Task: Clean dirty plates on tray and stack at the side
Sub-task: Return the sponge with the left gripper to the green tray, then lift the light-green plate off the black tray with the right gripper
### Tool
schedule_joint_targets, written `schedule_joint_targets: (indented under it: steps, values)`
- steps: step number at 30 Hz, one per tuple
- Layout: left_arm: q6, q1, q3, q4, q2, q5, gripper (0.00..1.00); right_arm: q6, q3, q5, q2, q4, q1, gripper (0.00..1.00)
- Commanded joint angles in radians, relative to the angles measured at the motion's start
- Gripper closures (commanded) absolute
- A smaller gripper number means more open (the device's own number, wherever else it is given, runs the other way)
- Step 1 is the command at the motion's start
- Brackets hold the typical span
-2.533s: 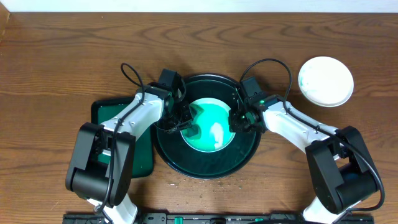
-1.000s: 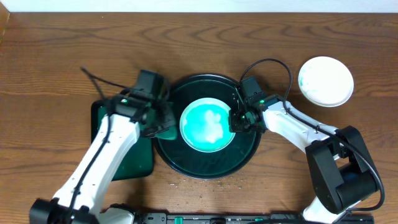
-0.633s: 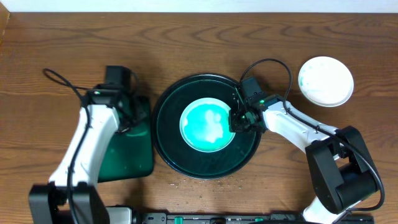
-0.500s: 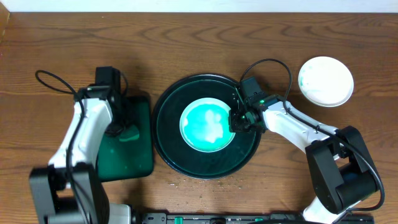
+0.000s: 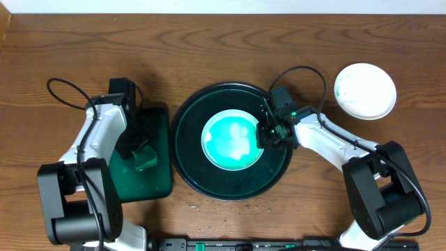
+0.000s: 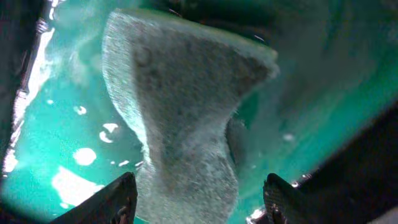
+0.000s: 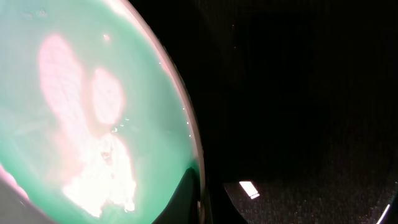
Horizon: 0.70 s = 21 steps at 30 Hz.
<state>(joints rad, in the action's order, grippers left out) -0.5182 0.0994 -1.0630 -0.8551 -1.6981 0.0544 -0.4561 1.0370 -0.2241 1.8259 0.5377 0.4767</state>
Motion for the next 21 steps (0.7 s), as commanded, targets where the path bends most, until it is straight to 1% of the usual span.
schedule_joint_targets:
  steps: [1,4,8,10,11,13,16,21]
  values:
    - [0.02,-0.001,-0.029,0.0,0.061,0.06,0.34,0.008,-0.023,-0.04,0.042,0.01,0.033,0.99]
    - [0.02,-0.001,-0.029,-0.004,0.126,0.069,0.33,0.011,-0.023,-0.043,0.042,-0.016,0.033,0.99]
    - [0.02,-0.001,-0.029,-0.034,0.237,0.069,0.29,0.15,-0.02,-0.141,0.032,-0.063,0.037,0.99]
    - [0.02,-0.001,-0.029,-0.052,0.288,0.069,0.22,0.197,-0.008,-0.15,0.01,-0.061,0.042,0.99]
    - [0.02,-0.001,-0.029,-0.062,0.31,0.069,0.21,0.212,0.001,-0.146,-0.006,-0.059,0.043,0.99]
    - [0.02,-0.001,-0.029,-0.08,0.346,0.069,0.21,0.214,0.018,-0.108,-0.046,-0.056,0.045,0.98]
    - [0.02,-0.001,-0.029,-0.099,0.377,0.069,0.21,0.206,0.045,0.01,-0.117,-0.015,0.049,0.99]
    - [0.02,-0.001,-0.029,-0.102,0.378,0.069,0.21,0.206,0.063,0.163,-0.2,0.061,0.049,0.99]
